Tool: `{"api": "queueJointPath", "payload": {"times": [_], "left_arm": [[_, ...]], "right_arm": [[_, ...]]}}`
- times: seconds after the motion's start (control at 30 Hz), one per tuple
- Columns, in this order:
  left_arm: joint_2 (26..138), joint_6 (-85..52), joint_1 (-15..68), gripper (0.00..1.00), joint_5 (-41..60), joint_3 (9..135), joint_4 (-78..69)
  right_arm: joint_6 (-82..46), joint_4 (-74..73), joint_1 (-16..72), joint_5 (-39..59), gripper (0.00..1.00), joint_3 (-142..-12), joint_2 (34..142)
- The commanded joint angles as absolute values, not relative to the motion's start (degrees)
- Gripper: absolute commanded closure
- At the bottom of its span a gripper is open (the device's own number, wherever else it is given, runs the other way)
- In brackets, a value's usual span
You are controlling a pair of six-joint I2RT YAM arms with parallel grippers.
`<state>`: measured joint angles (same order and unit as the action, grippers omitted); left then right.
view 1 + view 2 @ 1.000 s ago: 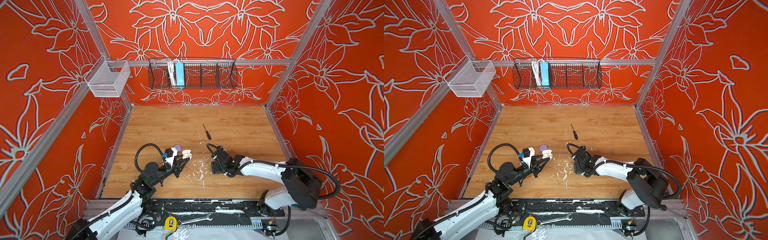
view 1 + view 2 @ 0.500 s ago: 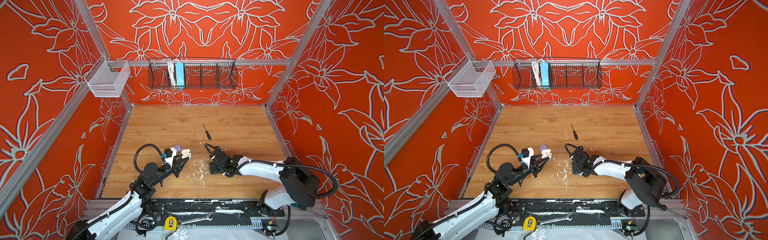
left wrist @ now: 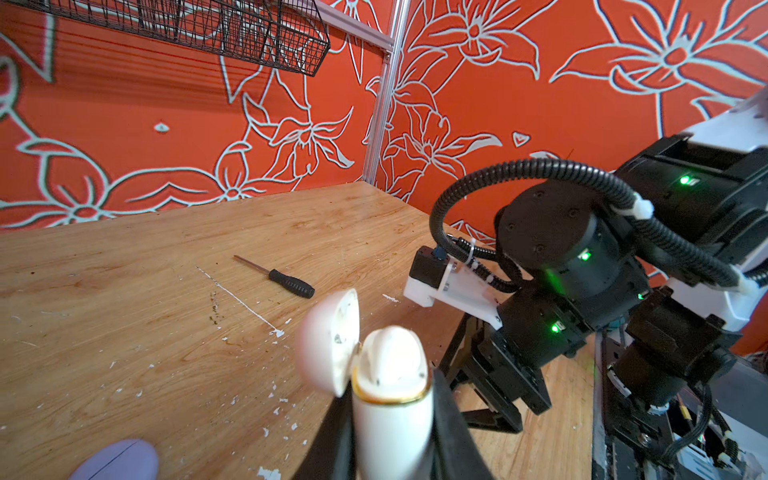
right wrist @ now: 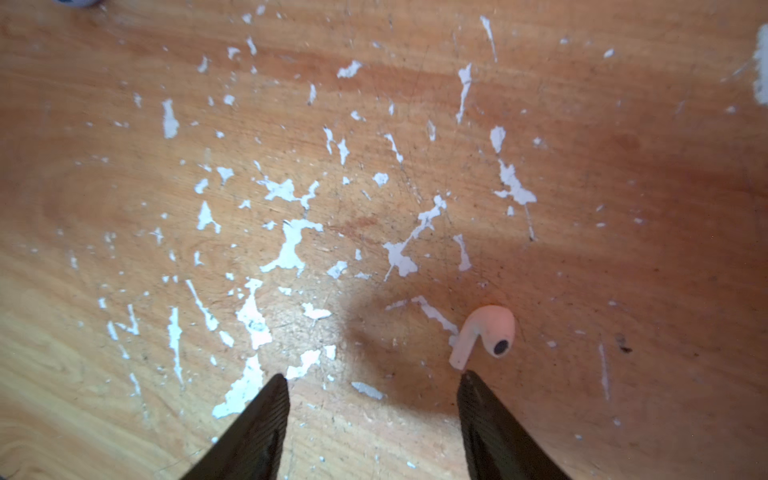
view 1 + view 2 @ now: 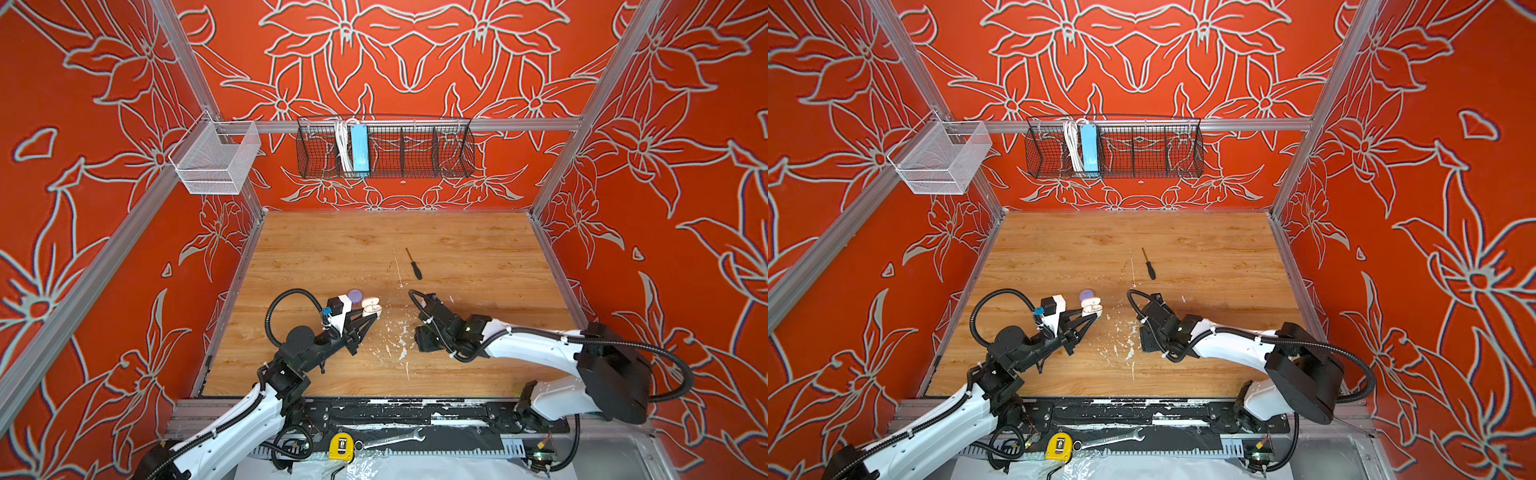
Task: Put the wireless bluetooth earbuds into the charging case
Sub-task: 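Lower the open right gripper around the white earbud on the table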
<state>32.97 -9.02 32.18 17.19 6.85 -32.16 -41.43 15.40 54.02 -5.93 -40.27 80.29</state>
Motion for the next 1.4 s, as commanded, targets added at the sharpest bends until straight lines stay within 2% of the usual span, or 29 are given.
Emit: {"api": "queueJointPath", "payload": {"times": [0.0, 0.17, 0.37, 0.73, 1.03, 1.37], "left_arm": [[32.5, -8.9, 31.9, 1.0, 17.0, 6.8, -33.1], [32.9, -9.0, 31.9, 1.0, 17.1, 6.9, -33.3], [32.9, -9.1, 31.9, 1.0, 17.1, 6.9, -33.3], [32.3, -9.0, 31.9, 1.0, 17.2, 6.8, -33.1], [32.7, -9.1, 31.9, 1.0, 17.5, 6.8, -33.4], [32.7, -8.9, 31.9, 1.0, 17.3, 6.8, -33.3]], "right_arm": [[-42.1, 14.1, 54.4, -6.6, 0.33, -38.7, 78.2], [-42.6, 14.9, 54.4, -8.4, 0.34, -38.0, 75.7], [-46.5, 22.9, 54.4, -17.0, 0.33, -40.2, 75.9], [-46.7, 25.8, 54.3, -18.7, 0.34, -46.8, 85.2], [-46.8, 27.6, 54.2, -19.8, 0.38, -50.5, 91.7], [-46.5, 28.4, 54.1, -19.6, 0.41, -51.6, 94.4]]}}
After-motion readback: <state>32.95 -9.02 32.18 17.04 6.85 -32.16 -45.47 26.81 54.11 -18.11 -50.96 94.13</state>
